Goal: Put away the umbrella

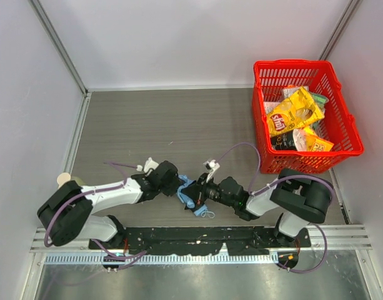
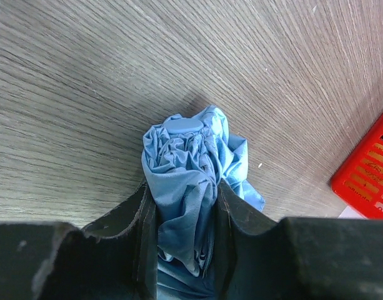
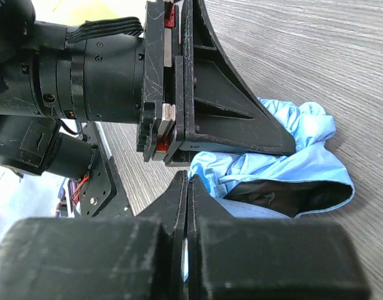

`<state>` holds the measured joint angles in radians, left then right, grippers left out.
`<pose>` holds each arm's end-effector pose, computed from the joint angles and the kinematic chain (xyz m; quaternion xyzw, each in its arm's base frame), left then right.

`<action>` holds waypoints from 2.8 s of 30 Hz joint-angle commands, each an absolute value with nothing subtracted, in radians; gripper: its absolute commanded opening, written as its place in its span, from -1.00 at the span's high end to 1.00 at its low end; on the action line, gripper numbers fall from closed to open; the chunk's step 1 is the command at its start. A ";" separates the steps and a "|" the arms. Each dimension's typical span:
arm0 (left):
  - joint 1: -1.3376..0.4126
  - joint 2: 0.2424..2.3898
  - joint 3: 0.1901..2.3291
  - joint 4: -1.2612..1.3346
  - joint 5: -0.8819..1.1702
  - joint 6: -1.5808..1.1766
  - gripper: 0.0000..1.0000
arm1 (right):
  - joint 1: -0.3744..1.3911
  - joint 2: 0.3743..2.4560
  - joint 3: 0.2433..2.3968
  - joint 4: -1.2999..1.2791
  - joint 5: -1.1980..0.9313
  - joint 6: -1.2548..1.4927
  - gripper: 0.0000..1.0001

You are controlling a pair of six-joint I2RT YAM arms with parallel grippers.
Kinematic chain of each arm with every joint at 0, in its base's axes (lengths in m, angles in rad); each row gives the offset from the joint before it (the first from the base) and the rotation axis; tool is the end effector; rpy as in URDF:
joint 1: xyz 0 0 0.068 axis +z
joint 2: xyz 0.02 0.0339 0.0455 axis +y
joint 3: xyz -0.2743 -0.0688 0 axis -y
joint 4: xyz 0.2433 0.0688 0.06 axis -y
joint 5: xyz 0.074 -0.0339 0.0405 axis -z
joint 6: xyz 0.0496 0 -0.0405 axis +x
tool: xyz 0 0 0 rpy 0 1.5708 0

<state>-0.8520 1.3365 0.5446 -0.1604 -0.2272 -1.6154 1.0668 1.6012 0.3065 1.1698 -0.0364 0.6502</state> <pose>0.1670 -0.1739 0.1496 -0.3846 0.8655 -0.2496 0.2019 0.1312 0.2417 0.1546 -0.1668 0.7310 0.5096 0.4220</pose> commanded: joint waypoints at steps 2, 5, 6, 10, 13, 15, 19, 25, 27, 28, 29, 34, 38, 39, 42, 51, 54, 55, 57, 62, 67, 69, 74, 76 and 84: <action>-0.859 1.370 0.468 -0.305 -0.169 -1.612 1.00 | 1.121 1.652 0.383 1.457 -0.141 0.657 0.98; -0.861 1.371 0.466 -0.290 -0.150 -1.620 1.00 | 1.131 1.701 0.397 1.428 -0.126 0.612 0.99; -0.859 1.371 0.468 -0.293 -0.147 -1.620 1.00 | 1.132 1.724 0.400 1.405 -0.123 0.604 0.99; -0.861 1.347 0.459 -0.305 -0.155 -1.623 1.00 | 1.154 1.787 0.362 1.385 -0.075 0.557 0.99; -0.859 1.325 0.460 -0.324 -0.164 -1.623 1.00 | 1.172 1.807 0.342 1.309 -0.003 0.552 0.98; -0.858 1.315 0.459 -0.327 -0.166 -1.623 1.00 | 1.180 1.802 0.351 1.209 0.041 0.555 0.95; -0.856 1.305 0.462 -0.337 -0.169 -1.621 1.00 | 1.196 1.763 0.360 1.033 0.081 0.592 0.68; -0.856 1.313 0.468 -0.341 -0.169 -1.615 1.00 | 1.212 1.701 0.428 0.703 0.086 0.601 0.57; -0.857 1.316 0.466 -0.333 -0.167 -1.617 1.00 | 1.245 1.656 0.439 0.629 0.154 0.574 0.56; -0.856 1.316 0.465 -0.333 -0.167 -1.618 1.00 | 1.271 1.638 0.451 0.564 0.179 0.557 0.55; -0.856 1.316 0.463 -0.330 -0.166 -1.620 1.00 | 1.276 1.625 0.468 0.507 0.190 0.564 0.52; -0.856 1.301 0.469 -0.344 -0.186 -1.609 1.00 | 1.275 1.573 0.532 0.358 0.178 0.581 0.48; -0.856 1.266 0.514 -0.423 -0.270 -1.556 1.00 | 1.282 1.281 0.575 0.259 0.118 0.574 0.40; -0.856 1.246 0.531 -0.457 -0.300 -1.522 1.00 | 1.282 1.209 0.587 0.217 0.130 0.563 0.35; -0.835 1.226 0.575 -0.456 -0.365 -1.383 1.00 | 1.281 0.970 0.658 0.047 0.242 0.491 0.27; -0.720 1.426 0.919 -0.509 -0.419 -0.912 1.00 | 1.282 0.738 0.900 -0.457 0.462 0.405 0.24; -0.590 1.563 1.039 -0.439 -0.229 -0.769 1.00 | 1.281 0.707 0.910 -0.501 0.482 0.431 0.24; -0.553 1.631 1.102 -0.437 -0.171 -0.732 1.00 | 1.282 0.700 0.911 -0.506 0.482 0.434 0.24; -0.485 1.763 1.243 -0.492 -0.092 -0.681 1.00 | 1.282 0.683 0.917 -0.529 0.489 0.446 0.25; -0.399 2.086 1.645 -0.603 0.033 -0.502 1.00 | 1.282 0.624 0.937 -0.590 0.528 0.476 0.25; -0.338 2.334 2.049 -0.753 0.100 -0.399 0.99 | 1.282 0.603 0.966 -0.655 0.578 0.486 0.25; -0.318 2.390 2.141 -0.781 0.100 -0.377 0.70 | 1.282 0.604 0.969 -0.669 0.592 0.486 0.26; -0.302 2.366 2.235 -0.831 0.081 -0.342 -0.50 | 1.282 0.624 0.968 -0.670 0.606 0.482 0.25; -0.302 2.291 2.211 -0.834 0.077 -0.336 -0.77 | 1.282 0.640 0.969 -0.660 0.604 0.479 0.25; -0.299 1.786 1.913 -0.810 0.102 -0.370 -0.99 | 1.282 0.675 1.022 -0.690 0.690 0.506 0.26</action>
